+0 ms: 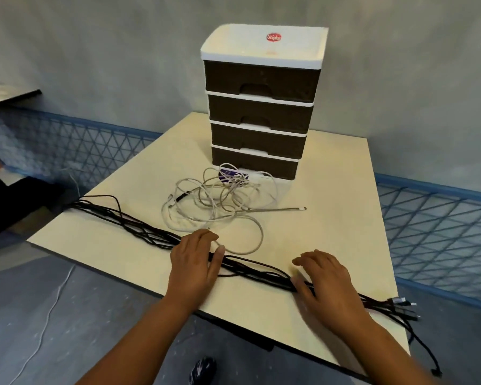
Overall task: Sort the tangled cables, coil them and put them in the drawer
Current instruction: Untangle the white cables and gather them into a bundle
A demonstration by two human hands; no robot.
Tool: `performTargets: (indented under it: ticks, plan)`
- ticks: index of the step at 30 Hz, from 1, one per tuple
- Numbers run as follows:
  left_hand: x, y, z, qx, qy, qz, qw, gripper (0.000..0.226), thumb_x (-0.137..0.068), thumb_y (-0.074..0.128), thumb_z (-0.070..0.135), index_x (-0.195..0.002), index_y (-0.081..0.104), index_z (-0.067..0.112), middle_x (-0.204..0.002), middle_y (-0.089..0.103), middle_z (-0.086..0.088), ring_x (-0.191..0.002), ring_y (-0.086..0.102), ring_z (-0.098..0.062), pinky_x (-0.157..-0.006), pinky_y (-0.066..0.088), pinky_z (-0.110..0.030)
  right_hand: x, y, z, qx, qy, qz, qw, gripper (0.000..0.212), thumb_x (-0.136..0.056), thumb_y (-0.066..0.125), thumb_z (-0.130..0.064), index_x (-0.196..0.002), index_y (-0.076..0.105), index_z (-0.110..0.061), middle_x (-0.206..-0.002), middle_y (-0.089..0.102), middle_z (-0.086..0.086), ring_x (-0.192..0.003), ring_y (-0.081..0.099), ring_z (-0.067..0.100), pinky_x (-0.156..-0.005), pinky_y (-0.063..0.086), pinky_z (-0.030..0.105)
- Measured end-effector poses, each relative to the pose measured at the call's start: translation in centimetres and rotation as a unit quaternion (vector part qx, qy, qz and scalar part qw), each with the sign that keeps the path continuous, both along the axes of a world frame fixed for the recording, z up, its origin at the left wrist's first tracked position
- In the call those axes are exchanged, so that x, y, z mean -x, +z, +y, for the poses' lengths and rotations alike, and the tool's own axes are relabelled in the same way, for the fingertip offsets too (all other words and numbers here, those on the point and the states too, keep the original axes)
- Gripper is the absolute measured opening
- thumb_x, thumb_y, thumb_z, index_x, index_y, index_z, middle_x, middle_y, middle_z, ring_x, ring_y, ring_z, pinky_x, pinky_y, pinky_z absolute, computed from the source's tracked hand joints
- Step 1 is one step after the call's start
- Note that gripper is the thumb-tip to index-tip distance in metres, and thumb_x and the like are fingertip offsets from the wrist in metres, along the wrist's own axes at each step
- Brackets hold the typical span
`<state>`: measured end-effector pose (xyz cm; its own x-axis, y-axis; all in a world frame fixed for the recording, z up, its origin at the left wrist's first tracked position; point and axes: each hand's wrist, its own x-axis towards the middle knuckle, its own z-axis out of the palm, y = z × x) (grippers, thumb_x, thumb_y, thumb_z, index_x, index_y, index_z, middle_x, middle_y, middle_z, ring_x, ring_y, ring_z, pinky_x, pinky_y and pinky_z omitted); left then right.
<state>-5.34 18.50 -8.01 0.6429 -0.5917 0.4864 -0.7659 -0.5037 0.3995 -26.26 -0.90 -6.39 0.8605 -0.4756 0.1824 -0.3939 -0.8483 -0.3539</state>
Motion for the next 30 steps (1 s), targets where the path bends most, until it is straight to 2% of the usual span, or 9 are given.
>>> performTargets:
  ticks: [6, 11, 13, 15, 19, 22, 25, 28, 30]
  plan:
    - [-6.8, 2.4, 0.1, 0.013, 0.066, 0.003, 0.998, 0.042, -0.087, 0.045, 0.049, -0.113, 0.064, 0.023, -0.126, 0.055, -0.003, -0.114, 0.048, -0.027, -0.086, 0.04, -0.044, -5.5, 0.6, -0.4, 0.012, 0.04, -0.008, 0.999, 0.023, -0.093, 0.053, -0.033, -0.111, 0.064, -0.026, -0.111, 0.063, -0.006, -0.102, 0.059, 0.022, -0.083, 0.051, 0.036]
    - [-14.9, 3.3, -0.7, -0.201, -0.041, 0.037, 0.978, 0.064, -0.073, 0.056, 0.065, -0.128, 0.058, 0.034, -0.146, 0.041, -0.001, -0.128, 0.04, -0.028, -0.097, 0.037, -0.047, -12.1, 1.4, 0.5, -0.022, 0.041, 0.01, 0.999, 0.023, -0.092, 0.055, -0.042, -0.111, 0.065, -0.03, -0.103, 0.059, -0.01, -0.095, 0.057, 0.016, -0.077, 0.044, 0.027]
    - [-17.3, 3.5, -1.5, -0.238, -0.093, 0.012, 0.967, 0.051, -0.077, 0.056, 0.069, -0.113, 0.067, 0.033, -0.134, 0.054, 0.002, -0.118, 0.05, -0.027, -0.088, 0.041, -0.04, -14.8, 1.9, 1.3, -0.054, 0.071, 0.051, 0.995, 0.034, -0.087, 0.055, -0.058, -0.108, 0.065, -0.034, -0.1, 0.055, -0.013, -0.094, 0.053, 0.011, -0.078, 0.042, 0.025]
    - [-18.7, 3.9, -2.6, -0.241, -0.124, -0.016, 0.962, 0.055, -0.082, 0.037, 0.072, -0.09, 0.07, 0.029, -0.104, 0.066, 0.005, -0.097, 0.059, -0.025, -0.07, 0.041, -0.033, -16.7, 2.3, 2.0, -0.087, 0.12, 0.111, 0.983, 0.048, -0.079, 0.059, -0.069, -0.113, 0.063, -0.035, -0.104, 0.051, -0.015, -0.099, 0.046, 0.006, -0.085, 0.042, 0.025]
    - [-21.3, 5.1, -4.3, -0.149, -0.177, 0.073, 0.97, 0.042, -0.098, 0.035, 0.057, -0.07, 0.045, 0.027, -0.067, 0.055, 0.006, -0.069, 0.055, -0.018, -0.059, 0.037, -0.033, -19.3, 2.0, 2.5, -0.083, 0.12, 0.11, 0.983, 0.041, -0.081, 0.065, -0.059, -0.113, 0.063, -0.034, -0.105, 0.05, -0.013, -0.1, 0.044, 0.008, -0.085, 0.042, 0.026]
    - [-23.3, 7.0, -5.5, -0.025, -0.173, 0.21, 0.962, 0.039, -0.101, 0.04, 0.045, -0.076, 0.052, 0.019, -0.063, 0.054, 0.005, -0.059, 0.056, -0.009, -0.058, 0.044, -0.031, -20.0, 1.7, 2.1, -0.062, 0.07, 0.059, 0.994, 0.02, -0.086, 0.059, -0.043, -0.101, 0.066, -0.032, -0.096, 0.054, -0.011, -0.091, 0.05, 0.014, -0.079, 0.046, 0.033]
    - [-24.8, 8.7, -6.4, 0.086, -0.148, 0.356, 0.918, 0.036, -0.102, 0.043, 0.039, -0.08, 0.057, 0.015, -0.062, 0.055, 0.0, -0.052, 0.058, -0.006, -0.051, 0.047, -0.026, -20.3, 1.7, 1.1, -0.028, -0.001, 0.043, 0.999, 0.015, -0.082, 0.059, -0.032, -0.094, 0.066, -0.026, -0.089, 0.056, -0.005, -0.082, 0.054, 0.021, -0.07, 0.048, 0.037]
    - [-26.0, 10.1, -7.0, 0.156, -0.143, 0.406, 0.889, 0.039, -0.104, 0.038, 0.04, -0.078, 0.055, 0.016, -0.066, 0.055, 0.001, -0.061, 0.06, -0.012, -0.062, 0.049, -0.02, -20.7, 1.3, 0.1, 0.013, -0.064, 0.065, 0.996, 0.012, -0.077, 0.064, -0.024, -0.088, 0.068, -0.021, -0.085, 0.06, 0.0, -0.077, 0.058, 0.028, -0.064, 0.047, 0.037]
    - [-26.5, 11.1, -7.0, 0.217, -0.155, 0.475, 0.839, 0.042, -0.104, 0.033, 0.042, -0.078, 0.053, 0.017, -0.065, 0.053, 0.0, -0.061, 0.054, -0.013, -0.067, 0.047, -0.026, -21.0, 1.6, 0.1, 0.011, -0.093, 0.045, 0.995, 0.01, -0.079, 0.063, -0.028, -0.085, 0.069, -0.022, -0.084, 0.061, -0.001, -0.077, 0.06, 0.027, -0.064, 0.047, 0.036]
